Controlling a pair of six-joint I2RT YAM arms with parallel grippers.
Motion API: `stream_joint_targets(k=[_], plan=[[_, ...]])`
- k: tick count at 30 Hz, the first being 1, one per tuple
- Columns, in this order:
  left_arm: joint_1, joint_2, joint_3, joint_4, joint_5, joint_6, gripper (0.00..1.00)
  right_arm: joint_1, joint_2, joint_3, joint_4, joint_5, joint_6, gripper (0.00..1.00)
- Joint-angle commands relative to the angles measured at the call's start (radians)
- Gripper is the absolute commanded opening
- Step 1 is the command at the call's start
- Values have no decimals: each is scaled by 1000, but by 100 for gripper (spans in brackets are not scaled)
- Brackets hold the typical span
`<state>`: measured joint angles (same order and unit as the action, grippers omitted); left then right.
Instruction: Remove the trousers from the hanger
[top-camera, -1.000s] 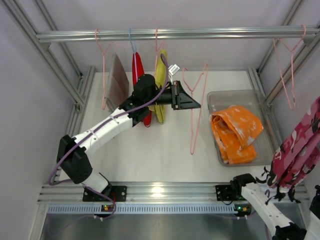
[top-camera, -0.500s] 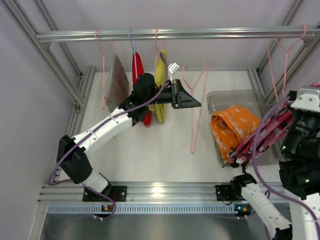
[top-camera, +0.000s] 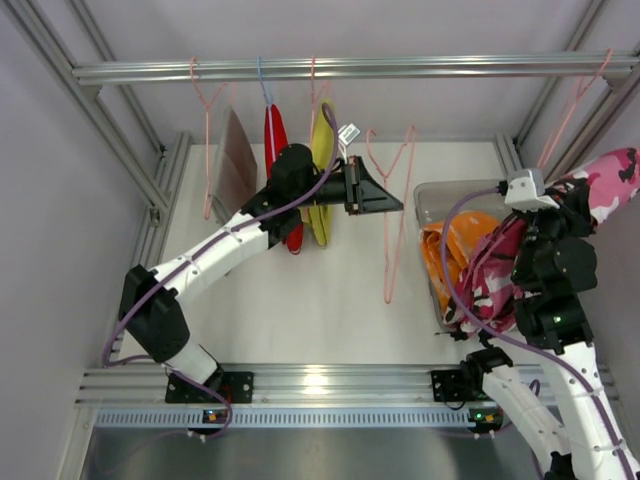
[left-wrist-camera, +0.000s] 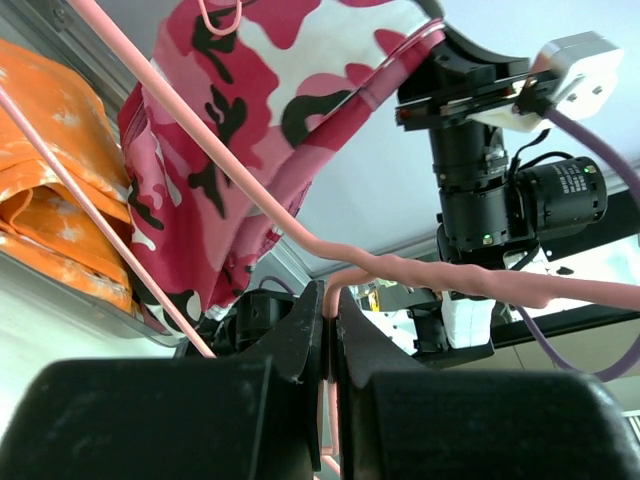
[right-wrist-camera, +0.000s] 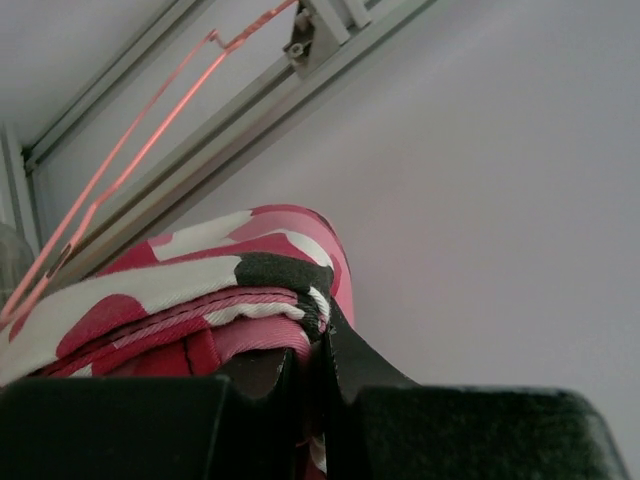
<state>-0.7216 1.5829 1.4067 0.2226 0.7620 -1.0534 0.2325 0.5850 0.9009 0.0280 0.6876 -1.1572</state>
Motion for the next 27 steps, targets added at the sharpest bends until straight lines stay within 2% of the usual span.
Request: stream_joint_targets(k=[1, 3, 8, 12, 18, 21, 25, 27], plan=[[7, 2, 44, 63, 2, -10, 0, -4, -28, 23, -28, -7, 86, 0], [7, 6, 43, 67, 3, -17, 0, -4, -34, 21, -185, -17, 196, 0], [7, 17, 41, 87, 5, -28, 0, -4, -22, -60, -292, -75, 358, 0], [7, 19, 48, 89, 8, -33, 0, -10, 47, -118, -199, -94, 434, 0], [13, 15, 54, 78, 10, -26, 0, -91, 252, -92, -67, -155, 583, 0], [17, 19, 57, 78, 13, -26, 0, -157, 367, -56, 51, -203, 640, 0], [21, 26, 66, 78, 13, -26, 0, -196, 533, 58, 118, -230, 698, 0], [21, 29, 74, 75, 13, -19, 0, -202, 564, 78, 170, -252, 697, 0]])
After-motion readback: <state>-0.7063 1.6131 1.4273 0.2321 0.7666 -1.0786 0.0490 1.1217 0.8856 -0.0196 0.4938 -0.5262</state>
